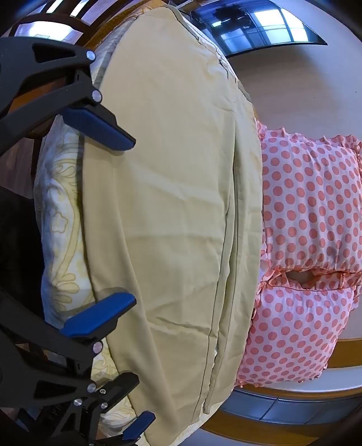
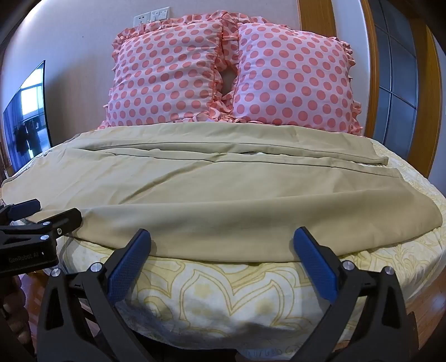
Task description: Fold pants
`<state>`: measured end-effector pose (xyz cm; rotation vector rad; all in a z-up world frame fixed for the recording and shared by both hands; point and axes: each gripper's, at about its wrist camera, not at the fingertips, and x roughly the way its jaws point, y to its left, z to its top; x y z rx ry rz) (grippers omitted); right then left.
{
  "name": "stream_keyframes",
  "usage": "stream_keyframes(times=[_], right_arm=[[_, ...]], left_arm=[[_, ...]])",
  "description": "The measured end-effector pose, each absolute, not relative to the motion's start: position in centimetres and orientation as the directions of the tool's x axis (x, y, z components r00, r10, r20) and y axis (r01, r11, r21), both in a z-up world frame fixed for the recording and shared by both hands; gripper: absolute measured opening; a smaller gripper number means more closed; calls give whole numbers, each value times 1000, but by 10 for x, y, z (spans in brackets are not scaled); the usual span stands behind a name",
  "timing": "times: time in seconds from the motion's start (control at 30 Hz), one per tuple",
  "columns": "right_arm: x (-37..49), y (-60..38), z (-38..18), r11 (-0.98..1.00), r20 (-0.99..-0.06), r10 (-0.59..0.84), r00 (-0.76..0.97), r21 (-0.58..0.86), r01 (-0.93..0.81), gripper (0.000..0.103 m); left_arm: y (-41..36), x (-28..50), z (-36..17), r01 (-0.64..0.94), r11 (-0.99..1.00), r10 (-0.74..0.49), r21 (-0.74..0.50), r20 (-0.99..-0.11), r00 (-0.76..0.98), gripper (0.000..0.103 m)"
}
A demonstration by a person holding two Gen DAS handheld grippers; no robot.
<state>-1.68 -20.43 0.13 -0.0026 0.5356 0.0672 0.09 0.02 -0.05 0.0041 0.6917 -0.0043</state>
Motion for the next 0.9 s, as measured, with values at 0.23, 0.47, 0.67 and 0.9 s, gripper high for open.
stream_keyframes(times=[0.23,0.47,0.67,0.9], right_arm=[[-17,-204,1,998,-514,63,856,16,-64,102],[-14,-204,2,998,-516,63,854,17,-64,102],[-17,-204,1,998,-510,64,858,17,-64,102],[-18,-204,1,998,-509,64,858,17,-64,102]], left_arm=[[0,1,-1,5,1000,0,6,-633,774,101],[0,1,-1,5,1000,0,6,-631,776,101],[0,0,0,5,1000,1,8,-630,777,101],[0,0,0,5,1000,1,8,-629,778,101]])
